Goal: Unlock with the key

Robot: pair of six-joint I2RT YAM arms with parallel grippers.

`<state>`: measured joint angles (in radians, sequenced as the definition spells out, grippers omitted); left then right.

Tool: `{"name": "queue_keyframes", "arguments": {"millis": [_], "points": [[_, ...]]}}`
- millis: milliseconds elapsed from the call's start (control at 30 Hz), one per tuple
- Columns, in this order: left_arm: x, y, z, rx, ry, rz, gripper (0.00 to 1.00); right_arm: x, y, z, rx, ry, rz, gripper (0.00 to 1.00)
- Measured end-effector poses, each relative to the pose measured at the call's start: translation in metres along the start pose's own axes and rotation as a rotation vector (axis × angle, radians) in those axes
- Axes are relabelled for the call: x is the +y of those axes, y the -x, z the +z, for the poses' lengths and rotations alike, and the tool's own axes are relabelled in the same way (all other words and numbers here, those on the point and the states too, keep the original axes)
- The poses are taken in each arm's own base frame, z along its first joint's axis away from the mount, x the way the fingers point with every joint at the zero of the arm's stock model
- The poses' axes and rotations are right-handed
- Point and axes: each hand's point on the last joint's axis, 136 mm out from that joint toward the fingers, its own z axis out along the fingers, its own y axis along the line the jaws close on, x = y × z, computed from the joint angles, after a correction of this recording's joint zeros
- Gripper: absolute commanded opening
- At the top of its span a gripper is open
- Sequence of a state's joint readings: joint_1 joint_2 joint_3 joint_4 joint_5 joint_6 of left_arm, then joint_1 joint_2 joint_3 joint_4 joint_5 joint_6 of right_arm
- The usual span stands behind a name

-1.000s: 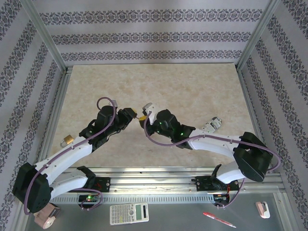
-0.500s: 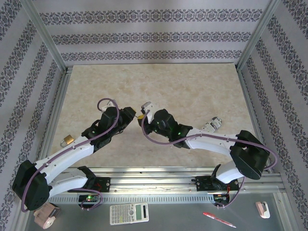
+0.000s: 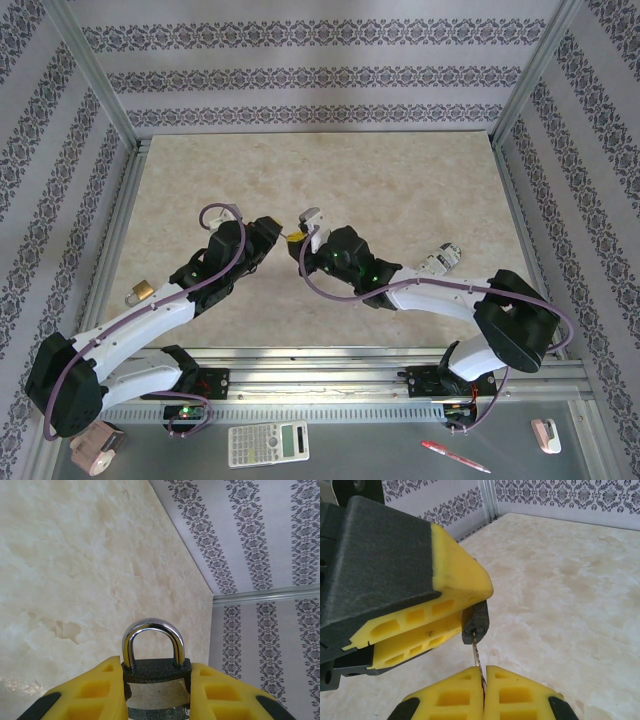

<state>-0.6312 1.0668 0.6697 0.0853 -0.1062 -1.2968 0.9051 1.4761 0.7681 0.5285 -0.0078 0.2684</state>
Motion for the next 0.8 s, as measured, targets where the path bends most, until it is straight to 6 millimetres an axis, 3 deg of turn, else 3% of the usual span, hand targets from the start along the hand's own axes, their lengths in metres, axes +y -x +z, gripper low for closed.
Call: {"name": "queue_keyframes", "arguments": {"millis": [333, 800], "points": [[-0.003, -0.001, 0.001, 0.005, -0.013, 0.019, 0.0, -0.002, 0.002, -0.001, 0.011, 0.034, 0.022, 0.0], [0.002, -0.007, 0.018, -0.021, 0.063, 0.087, 0.0, -0.012, -0.009, 0.005, 0.056, -0.029, 0.021, 0.0]]}}
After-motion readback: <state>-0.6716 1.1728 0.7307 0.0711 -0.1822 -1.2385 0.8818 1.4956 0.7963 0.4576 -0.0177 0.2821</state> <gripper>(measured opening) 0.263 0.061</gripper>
